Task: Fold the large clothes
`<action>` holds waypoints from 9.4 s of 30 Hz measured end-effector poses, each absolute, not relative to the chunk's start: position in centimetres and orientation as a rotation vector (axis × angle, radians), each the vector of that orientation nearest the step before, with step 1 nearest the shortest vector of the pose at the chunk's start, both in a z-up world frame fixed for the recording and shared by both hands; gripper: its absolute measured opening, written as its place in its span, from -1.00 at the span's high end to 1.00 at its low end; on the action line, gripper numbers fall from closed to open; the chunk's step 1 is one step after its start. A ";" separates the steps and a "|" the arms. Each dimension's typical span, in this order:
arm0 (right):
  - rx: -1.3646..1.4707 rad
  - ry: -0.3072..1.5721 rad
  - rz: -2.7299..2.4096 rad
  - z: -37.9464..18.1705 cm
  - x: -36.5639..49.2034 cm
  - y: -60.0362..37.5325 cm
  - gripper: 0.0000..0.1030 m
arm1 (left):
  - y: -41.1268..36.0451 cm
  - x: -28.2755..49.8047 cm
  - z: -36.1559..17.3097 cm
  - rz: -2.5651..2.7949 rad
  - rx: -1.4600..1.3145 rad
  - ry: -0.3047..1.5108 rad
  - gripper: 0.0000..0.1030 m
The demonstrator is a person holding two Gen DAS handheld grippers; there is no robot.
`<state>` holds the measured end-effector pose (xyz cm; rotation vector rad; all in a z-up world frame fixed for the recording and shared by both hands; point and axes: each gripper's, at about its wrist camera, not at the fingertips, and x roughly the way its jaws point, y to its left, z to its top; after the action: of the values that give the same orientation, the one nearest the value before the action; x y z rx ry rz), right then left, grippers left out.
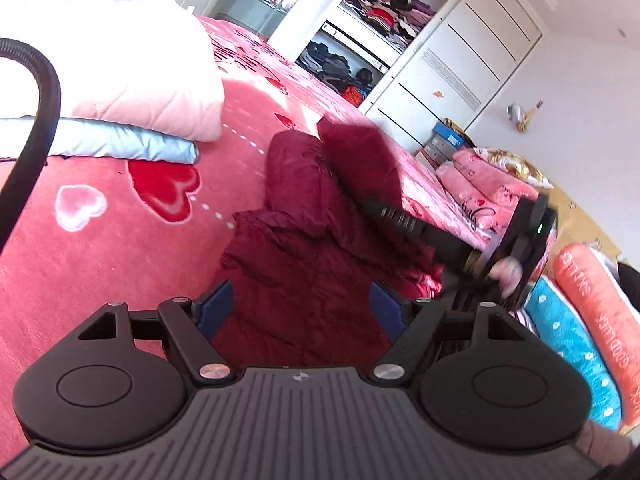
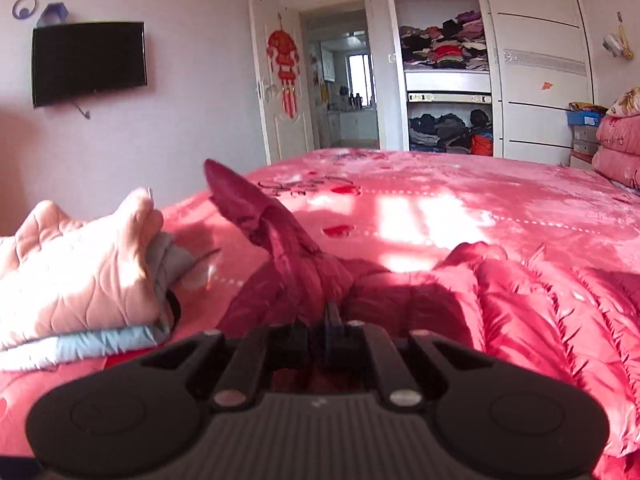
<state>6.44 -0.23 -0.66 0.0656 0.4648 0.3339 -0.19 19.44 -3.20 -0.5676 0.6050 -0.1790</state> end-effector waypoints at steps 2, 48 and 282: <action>0.048 0.491 0.330 -1.4 6.0 0.2 0.76 | 19.4 -0.4 -3.0 -0.176 -0.579 0.600 -0.79; 0.280 0.615 0.021 -5.7 6.4 -21.1 -0.67 | 2.9 21.4 -6.1 -0.144 -0.049 0.675 -0.88; 0.355 0.664 -0.058 -6.8 1.8 -20.3 -0.93 | 4.9 6.8 -2.5 -0.143 0.078 0.585 -1.00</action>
<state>1.85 -20.31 -6.82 0.3555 0.6639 -0.0575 6.77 4.95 -2.55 0.0779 0.5852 -0.1429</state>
